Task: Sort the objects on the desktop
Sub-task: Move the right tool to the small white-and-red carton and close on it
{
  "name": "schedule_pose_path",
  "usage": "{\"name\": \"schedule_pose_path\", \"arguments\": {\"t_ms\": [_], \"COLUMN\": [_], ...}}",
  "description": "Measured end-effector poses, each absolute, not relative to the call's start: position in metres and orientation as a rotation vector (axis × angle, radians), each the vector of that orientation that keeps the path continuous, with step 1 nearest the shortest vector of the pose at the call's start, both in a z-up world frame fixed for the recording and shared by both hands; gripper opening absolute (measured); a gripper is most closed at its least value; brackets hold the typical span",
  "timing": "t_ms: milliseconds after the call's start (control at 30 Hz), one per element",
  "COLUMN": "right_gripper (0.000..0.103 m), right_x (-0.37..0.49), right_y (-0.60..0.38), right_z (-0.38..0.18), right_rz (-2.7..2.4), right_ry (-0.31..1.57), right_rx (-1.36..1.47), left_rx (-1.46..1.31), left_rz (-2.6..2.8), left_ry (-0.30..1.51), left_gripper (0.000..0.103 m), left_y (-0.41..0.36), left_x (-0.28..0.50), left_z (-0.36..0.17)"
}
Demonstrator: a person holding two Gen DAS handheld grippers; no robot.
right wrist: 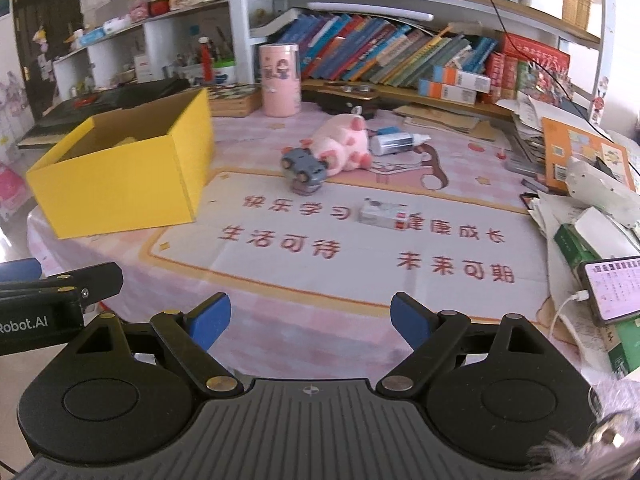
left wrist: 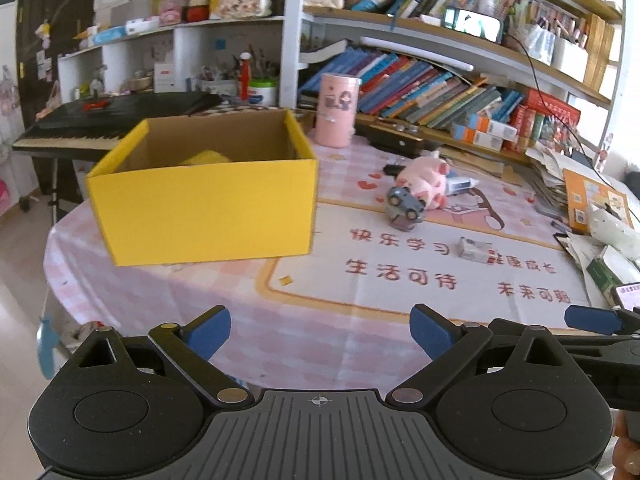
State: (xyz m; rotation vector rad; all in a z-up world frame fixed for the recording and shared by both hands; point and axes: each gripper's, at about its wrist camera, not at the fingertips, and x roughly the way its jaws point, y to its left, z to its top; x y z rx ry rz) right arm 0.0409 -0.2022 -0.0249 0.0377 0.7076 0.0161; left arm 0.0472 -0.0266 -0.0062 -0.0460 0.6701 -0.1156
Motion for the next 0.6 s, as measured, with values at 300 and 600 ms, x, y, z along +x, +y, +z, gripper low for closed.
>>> {"name": "schedule_pose_path", "arguments": {"t_ms": [300,600], "right_gripper": [0.087,0.087], "right_x": [0.066,0.095], "right_y": [-0.238,-0.264], "right_z": [-0.029,-0.034], "right_rz": [-0.013,-0.003], "right_ry": [0.741,0.771], "right_rx": [0.06,0.072], "left_rx": [-0.032,-0.023], "left_rz": [-0.136,-0.13], "left_ry": [0.699,0.722], "left_gripper": [0.098,0.098], "left_y": [-0.059,-0.083], "left_x": [0.075,0.102], "left_z": [-0.011,-0.014]}}
